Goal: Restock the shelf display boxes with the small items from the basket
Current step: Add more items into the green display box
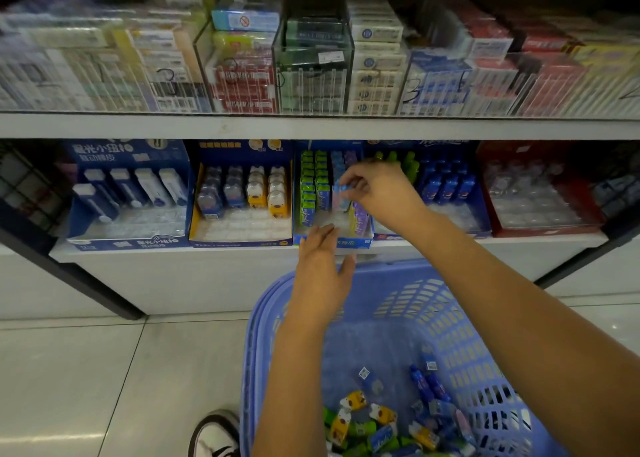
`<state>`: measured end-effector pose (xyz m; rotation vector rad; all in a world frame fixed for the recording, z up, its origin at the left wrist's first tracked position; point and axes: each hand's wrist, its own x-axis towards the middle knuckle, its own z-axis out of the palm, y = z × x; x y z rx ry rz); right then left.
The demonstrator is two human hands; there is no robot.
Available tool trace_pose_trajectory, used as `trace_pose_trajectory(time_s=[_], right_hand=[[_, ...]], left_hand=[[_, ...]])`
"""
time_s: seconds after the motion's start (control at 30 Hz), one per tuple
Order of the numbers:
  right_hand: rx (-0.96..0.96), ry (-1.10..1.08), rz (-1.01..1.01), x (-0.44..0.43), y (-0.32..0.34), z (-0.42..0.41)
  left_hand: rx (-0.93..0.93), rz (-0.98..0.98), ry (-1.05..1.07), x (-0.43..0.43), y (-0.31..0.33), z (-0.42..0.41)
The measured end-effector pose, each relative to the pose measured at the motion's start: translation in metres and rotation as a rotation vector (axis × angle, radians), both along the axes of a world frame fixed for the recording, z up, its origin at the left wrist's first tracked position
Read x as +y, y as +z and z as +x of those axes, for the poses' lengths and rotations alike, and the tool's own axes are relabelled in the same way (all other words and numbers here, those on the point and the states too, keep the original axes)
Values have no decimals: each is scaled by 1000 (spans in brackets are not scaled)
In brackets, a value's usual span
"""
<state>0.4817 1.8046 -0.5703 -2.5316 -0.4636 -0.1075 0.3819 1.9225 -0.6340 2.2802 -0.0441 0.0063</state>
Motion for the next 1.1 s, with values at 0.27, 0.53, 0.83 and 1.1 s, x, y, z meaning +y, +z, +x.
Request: trace_pose_trajectory(time_s=[0.27,0.53,0.83,1.1], right_hand=[[50,40,-178,6,6,7],[36,36,-240,14,12,-1],[582,28,-288,-82,-49,-82],[1036,210,-800,-126,-191,-149]], left_hand=[[32,-83,2,5,0,3],[-79,-203,58,6,6,-1],[408,105,-197,-38,-64,-17],[837,372,-727,-81,-154,-99]])
